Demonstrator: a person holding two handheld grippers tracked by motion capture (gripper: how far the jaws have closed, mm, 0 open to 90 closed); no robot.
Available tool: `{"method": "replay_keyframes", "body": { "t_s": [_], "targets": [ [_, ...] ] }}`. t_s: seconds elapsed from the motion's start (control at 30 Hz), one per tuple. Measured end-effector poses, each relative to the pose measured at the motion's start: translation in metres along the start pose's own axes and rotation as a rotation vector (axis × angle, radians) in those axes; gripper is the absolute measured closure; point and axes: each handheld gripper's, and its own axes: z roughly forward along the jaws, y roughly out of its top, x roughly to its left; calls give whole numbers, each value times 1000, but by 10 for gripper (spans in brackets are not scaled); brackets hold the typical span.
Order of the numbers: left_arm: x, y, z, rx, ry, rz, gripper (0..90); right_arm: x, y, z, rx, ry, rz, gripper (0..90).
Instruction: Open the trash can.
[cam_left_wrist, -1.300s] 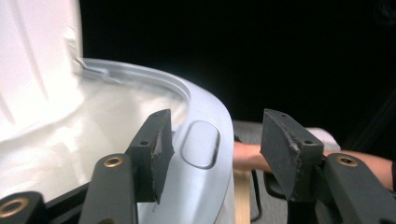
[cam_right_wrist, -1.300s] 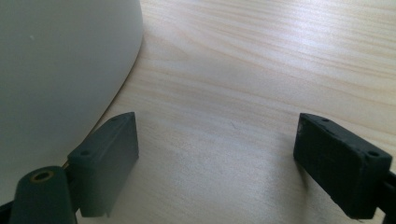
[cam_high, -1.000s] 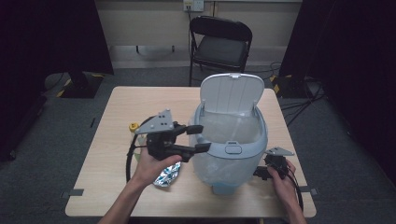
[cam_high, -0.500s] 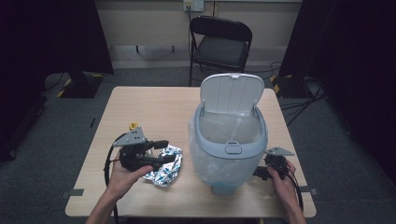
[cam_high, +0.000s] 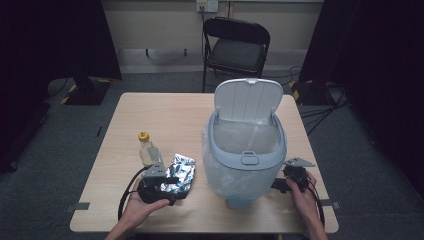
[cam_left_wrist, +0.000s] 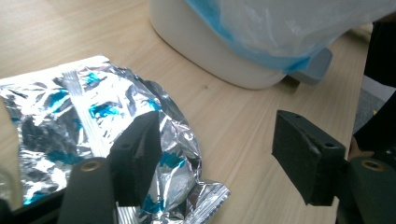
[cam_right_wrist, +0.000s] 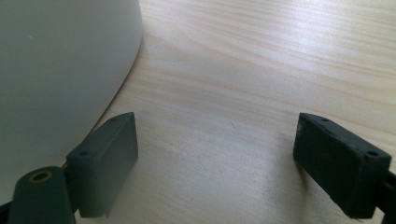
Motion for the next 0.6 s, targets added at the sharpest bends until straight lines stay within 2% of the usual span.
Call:
{"method": "replay_keyframes", "body": {
  "t_s": [0.1, 0.13, 0.17, 0.23, 0.27, 0.3, 0.4, 0.43, 0.53, 0.57, 0.6],
  "targets": [
    [2, -4, 5, 19, -4, -12, 310, 0, 0, 0, 0, 0, 0, 132],
    [2, -8, 9, 39, 21, -1, 310, 0, 0, 0, 0, 1, 0, 131],
    [2, -10, 11, 51, 19, -11, 317, 0, 0, 0, 1, 2, 1, 131],
    [3, -14, 15, 71, 55, -20, 344, 0, 0, 0, 0, 1, -1, 131],
    [2, -15, 15, 83, 79, -1, 344, 0, 0, 0, 0, 1, 0, 131],
    [2, -15, 15, 83, 79, -1, 345, 0, 0, 0, 0, 1, 0, 131],
    [-2, -16, 22, 134, 128, 31, 370, 0, 0, 0, 0, 1, 0, 131],
    [-2, -17, 25, 148, 147, 27, 382, 0, 0, 0, 0, 1, 0, 132],
    [1, -19, 27, 146, 156, 27, 407, 0, 0, 0, 0, -1, -1, 132],
    [2, -20, 27, 142, 159, 27, 430, 0, 0, 0, 0, -1, -1, 133],
    [3, -20, 27, 132, 164, 21, 492, 0, 0, 0, 0, -2, -1, 133]
  ]
}}
